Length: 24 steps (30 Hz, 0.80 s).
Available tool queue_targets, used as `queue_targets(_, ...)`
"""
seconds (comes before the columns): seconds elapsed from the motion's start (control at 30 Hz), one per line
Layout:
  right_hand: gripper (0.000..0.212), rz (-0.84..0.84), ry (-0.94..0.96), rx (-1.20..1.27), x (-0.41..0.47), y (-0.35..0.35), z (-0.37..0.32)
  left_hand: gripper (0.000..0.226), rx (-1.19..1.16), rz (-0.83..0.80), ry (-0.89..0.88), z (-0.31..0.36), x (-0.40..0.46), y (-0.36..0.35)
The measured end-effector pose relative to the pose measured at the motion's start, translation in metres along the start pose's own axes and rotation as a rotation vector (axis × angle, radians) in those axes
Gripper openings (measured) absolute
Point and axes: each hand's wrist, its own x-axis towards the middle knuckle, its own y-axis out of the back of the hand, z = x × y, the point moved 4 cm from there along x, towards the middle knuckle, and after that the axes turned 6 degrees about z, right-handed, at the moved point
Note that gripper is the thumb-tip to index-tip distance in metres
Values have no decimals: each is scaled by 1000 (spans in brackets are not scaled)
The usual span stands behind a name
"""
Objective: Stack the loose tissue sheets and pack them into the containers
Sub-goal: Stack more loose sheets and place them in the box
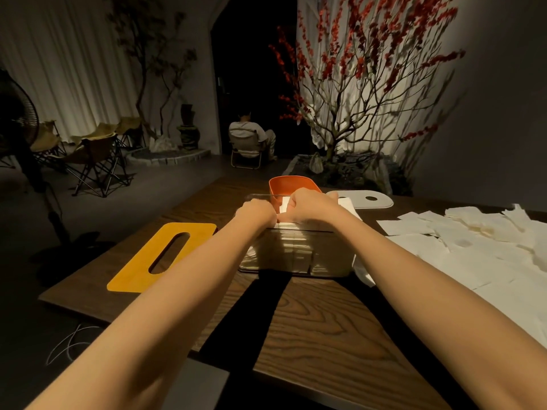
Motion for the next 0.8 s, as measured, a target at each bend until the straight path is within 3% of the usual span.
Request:
queue_targets(0.1, 37, 2, -6, 6, 1, 2, 1, 31, 70, 238, -61, 4, -4, 14)
queue_targets(0.17, 33, -15, -9, 9, 0, 4, 1, 30, 93, 295, -128, 7, -3, 25)
queue_targets(0.2, 32, -25, -8, 11, 0, 4, 1, 32, 73, 251, -156, 7, 0, 28)
queue_targets(0.33, 33, -32, 6, 22, -1, 4, 1, 41, -84, -210, -185, 8, 3, 20)
queue_targets(0.47, 39, -27, 28, 31, -1, 2, 3, 38, -68, -380, -199, 3, 0, 9)
queue_targets(0.8, 38, -22, 23, 22, -1, 2, 4, 40, 242, -180, -253, 0, 11, 4)
